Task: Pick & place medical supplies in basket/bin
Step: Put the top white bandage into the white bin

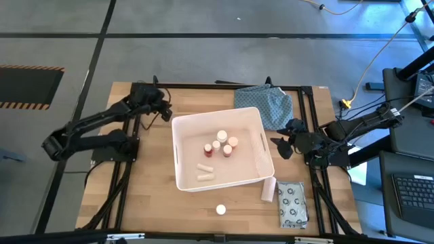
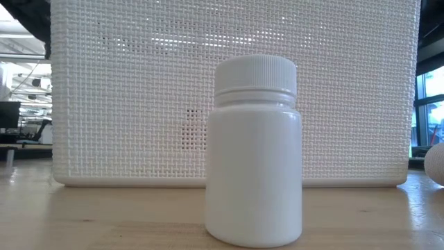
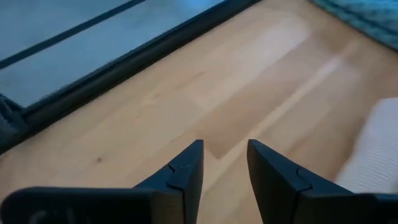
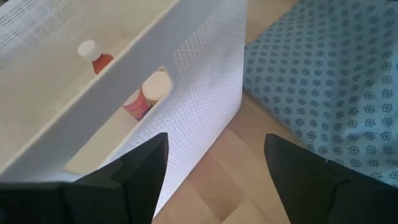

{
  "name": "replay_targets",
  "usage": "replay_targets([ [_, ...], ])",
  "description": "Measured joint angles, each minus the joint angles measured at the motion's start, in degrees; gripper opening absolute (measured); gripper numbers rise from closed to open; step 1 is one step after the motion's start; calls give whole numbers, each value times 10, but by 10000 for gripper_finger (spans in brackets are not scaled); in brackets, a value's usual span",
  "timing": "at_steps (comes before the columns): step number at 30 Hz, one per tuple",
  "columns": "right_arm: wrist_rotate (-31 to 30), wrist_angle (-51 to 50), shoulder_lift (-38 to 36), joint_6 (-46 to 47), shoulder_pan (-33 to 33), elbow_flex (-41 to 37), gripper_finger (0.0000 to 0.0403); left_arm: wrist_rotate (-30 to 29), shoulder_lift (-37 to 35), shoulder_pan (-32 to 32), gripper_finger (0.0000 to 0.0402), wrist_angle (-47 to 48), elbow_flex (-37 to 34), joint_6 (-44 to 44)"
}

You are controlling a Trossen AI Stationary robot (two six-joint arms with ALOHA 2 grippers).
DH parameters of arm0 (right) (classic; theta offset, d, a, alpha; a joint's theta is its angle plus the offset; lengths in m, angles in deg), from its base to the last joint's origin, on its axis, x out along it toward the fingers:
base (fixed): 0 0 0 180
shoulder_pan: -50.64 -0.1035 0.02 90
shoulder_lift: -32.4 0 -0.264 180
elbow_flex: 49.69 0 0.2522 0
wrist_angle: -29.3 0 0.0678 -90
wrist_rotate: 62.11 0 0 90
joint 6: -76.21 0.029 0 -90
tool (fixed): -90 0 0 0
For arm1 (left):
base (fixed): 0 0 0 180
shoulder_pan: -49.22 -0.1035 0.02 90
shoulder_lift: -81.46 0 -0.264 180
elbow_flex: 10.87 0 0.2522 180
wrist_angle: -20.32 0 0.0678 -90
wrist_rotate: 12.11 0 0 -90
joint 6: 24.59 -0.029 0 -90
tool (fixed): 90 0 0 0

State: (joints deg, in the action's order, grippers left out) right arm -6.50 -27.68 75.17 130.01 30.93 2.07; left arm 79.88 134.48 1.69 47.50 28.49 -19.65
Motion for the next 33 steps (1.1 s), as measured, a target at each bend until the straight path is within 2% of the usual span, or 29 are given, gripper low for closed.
replay_targets([
  [3, 0, 1, 0, 9, 0, 0, 267, 5, 31, -18, 112, -28, 0, -1],
  [8, 0, 2, 0, 17, 0, 0, 267, 47, 80, -16, 106, -98, 0, 30],
  [18, 0, 2, 0, 17, 0, 0, 267, 36, 170, 34, 93, -152, 0, 35],
  [25, 0, 2, 0, 17, 0, 0, 267, 36, 186, 93, 99, -185, 0, 46],
  [33, 0, 2, 0, 17, 0, 0, 267, 37, 186, 158, 139, -180, 0, 31],
])
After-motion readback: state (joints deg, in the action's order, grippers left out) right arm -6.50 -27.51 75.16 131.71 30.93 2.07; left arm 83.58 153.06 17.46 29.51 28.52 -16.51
